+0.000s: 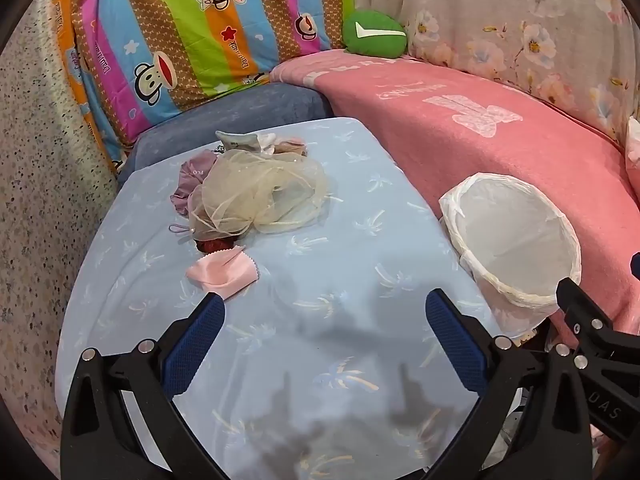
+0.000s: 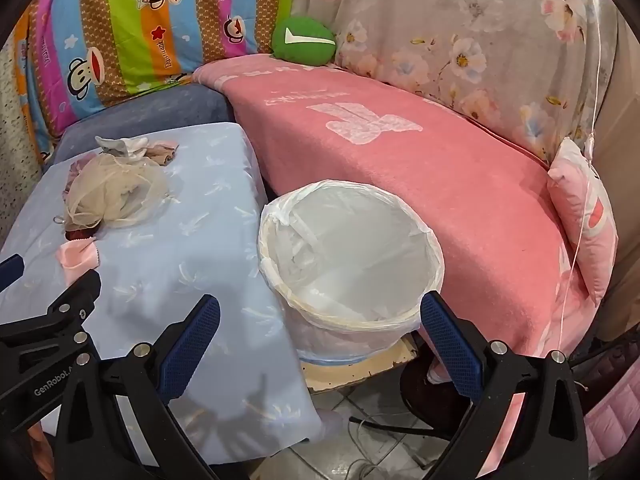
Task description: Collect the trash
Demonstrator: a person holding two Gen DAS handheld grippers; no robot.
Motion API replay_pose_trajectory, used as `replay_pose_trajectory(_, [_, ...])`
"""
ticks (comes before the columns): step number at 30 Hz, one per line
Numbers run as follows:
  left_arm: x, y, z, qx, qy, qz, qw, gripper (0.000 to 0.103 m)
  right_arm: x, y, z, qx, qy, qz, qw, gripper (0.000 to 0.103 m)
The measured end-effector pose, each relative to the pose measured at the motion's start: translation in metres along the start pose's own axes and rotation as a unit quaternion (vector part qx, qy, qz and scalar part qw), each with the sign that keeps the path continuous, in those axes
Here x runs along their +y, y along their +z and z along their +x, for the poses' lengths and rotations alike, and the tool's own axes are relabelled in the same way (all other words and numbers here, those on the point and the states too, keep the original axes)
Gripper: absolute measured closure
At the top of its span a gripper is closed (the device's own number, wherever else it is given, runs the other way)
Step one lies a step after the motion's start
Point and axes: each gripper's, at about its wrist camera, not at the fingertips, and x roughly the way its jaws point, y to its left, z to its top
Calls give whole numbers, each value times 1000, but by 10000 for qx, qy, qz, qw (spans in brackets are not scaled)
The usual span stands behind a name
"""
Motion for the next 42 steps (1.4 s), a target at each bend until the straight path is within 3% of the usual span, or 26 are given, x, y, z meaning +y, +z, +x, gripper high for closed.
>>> replay_pose_trajectory(42, [-5,3,-10,-70,-38,-21,10000,7,-13,2,-14,-107,-31,108,9999,6])
